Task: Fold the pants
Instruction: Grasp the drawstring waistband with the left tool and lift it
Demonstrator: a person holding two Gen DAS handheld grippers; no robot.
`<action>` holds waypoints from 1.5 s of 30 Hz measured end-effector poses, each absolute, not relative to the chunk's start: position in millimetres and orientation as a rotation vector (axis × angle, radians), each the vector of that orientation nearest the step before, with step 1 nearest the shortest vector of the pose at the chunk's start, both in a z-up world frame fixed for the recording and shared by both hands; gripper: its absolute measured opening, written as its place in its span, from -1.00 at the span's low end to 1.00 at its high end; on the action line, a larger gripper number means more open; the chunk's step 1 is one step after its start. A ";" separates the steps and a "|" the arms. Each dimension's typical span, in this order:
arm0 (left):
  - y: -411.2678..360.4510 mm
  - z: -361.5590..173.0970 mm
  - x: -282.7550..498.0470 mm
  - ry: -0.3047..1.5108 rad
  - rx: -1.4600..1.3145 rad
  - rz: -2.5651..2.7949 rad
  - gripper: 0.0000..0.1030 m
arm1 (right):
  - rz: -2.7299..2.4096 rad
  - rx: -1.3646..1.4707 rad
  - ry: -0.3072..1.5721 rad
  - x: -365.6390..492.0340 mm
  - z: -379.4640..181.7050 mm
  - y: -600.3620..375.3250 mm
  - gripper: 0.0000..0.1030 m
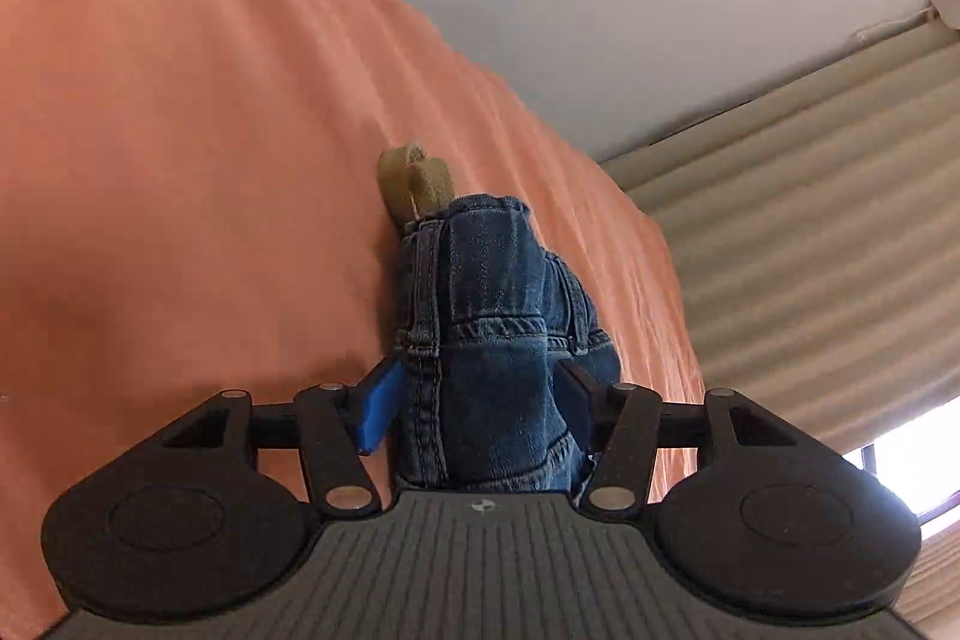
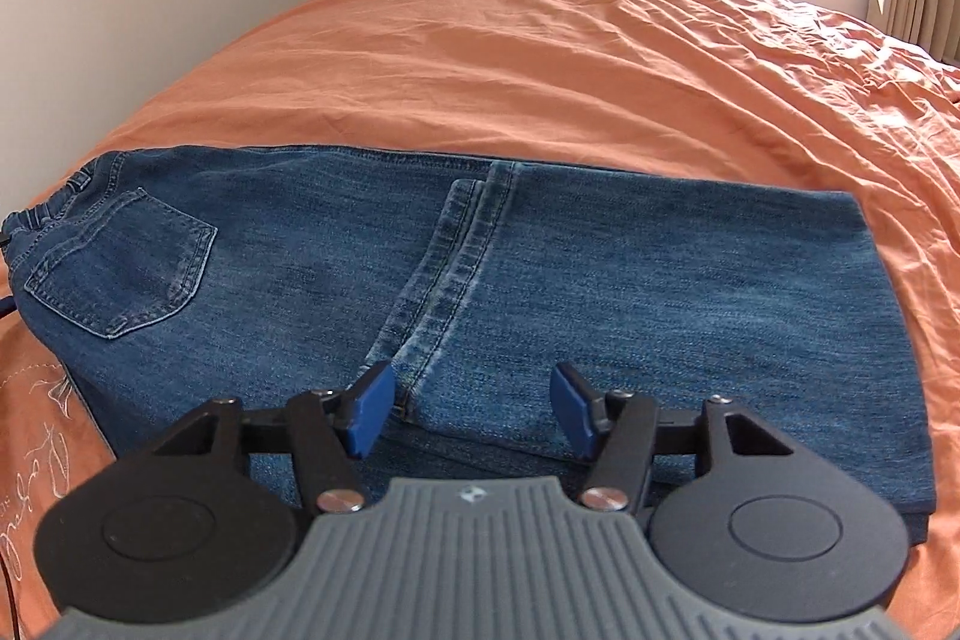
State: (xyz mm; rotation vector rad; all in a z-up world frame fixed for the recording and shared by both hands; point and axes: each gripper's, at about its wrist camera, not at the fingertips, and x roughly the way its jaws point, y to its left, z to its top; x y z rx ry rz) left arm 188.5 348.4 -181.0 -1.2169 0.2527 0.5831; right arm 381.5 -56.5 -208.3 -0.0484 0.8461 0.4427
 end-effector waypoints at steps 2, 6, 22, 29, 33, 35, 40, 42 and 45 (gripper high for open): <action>354.5 -191.3 200.3 0.274 -1.203 0.594 0.32 | 0.440 -0.053 0.862 385.4 -213.0 -52.5 0.05; 364.5 -209.4 218.4 0.293 -1.205 0.607 0.37 | 0.442 -0.097 0.863 384.2 -215.4 -46.2 0.05; 286.2 -115.0 229.5 0.185 -0.749 0.422 -0.45 | 0.421 -0.081 0.870 373.5 -204.3 -64.3 0.03; 158.7 -68.9 242.0 0.275 -0.398 0.184 -0.46 | 0.367 0.029 0.866 363.9 -188.0 -100.6 0.03; 88.3 -76.4 259.1 0.417 -0.237 0.047 -0.46 | 0.333 0.035 0.869 355.2 -185.3 -119.5 0.02; 57.3 -90.0 273.8 0.506 -0.189 -0.015 -0.46 | 0.313 0.034 0.883 350.9 -188.3 -129.3 0.02; 9.0 -135.7 281.2 0.765 -0.136 -0.108 -0.45 | 0.283 0.044 0.914 339.3 -195.7 -153.7 0.02; 9.7 -141.1 282.7 0.792 -0.123 -0.118 -0.37 | 0.283 0.048 0.916 334.1 -197.3 -161.5 0.02; 22.7 -142.7 277.3 0.843 -0.220 -0.158 -0.26 | 0.285 0.050 0.921 328.0 -199.7 -169.7 0.02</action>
